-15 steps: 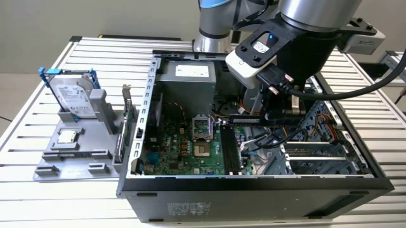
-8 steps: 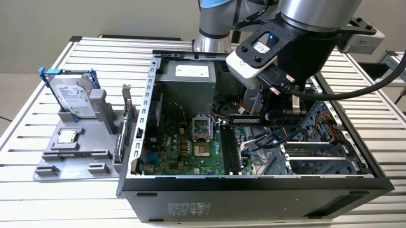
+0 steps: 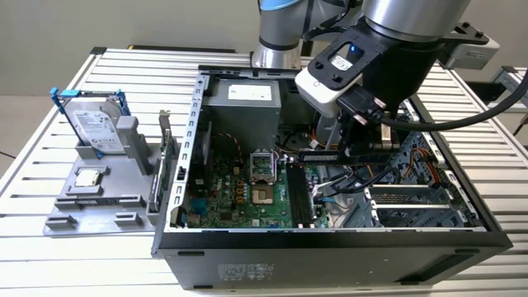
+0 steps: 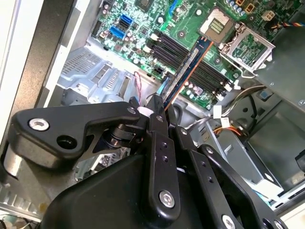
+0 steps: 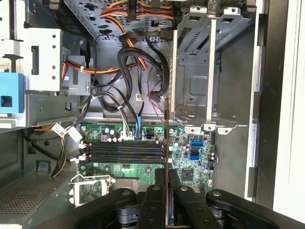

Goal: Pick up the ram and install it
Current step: 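Pick up the ram and move it above insertion slot, then insert the ram into the slot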

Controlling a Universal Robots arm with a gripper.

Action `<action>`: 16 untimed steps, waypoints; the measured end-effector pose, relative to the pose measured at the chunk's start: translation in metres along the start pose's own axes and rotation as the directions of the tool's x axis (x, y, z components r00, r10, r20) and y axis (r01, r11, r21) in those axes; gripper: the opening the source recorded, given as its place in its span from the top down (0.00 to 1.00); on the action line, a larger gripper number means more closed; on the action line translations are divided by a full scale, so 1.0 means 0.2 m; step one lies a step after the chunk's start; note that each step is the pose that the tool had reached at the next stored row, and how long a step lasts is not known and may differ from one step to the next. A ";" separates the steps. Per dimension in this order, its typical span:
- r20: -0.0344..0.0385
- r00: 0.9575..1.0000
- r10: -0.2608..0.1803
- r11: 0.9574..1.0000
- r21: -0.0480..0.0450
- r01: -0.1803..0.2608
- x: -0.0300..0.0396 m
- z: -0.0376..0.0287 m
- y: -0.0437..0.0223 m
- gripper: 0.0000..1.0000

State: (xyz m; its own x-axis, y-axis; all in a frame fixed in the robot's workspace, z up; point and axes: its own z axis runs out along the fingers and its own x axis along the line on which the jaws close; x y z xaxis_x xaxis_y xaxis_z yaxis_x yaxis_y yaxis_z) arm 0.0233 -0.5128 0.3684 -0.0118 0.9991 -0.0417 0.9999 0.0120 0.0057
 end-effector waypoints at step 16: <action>0.000 0.999 -0.046 0.999 -0.002 0.046 0.000 0.000 0.000 1.00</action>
State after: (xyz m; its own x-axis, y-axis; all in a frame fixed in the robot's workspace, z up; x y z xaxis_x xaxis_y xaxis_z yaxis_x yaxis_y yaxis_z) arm 0.0233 -0.5128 0.3684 -0.0577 0.9975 -0.0418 0.9983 0.0579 0.0057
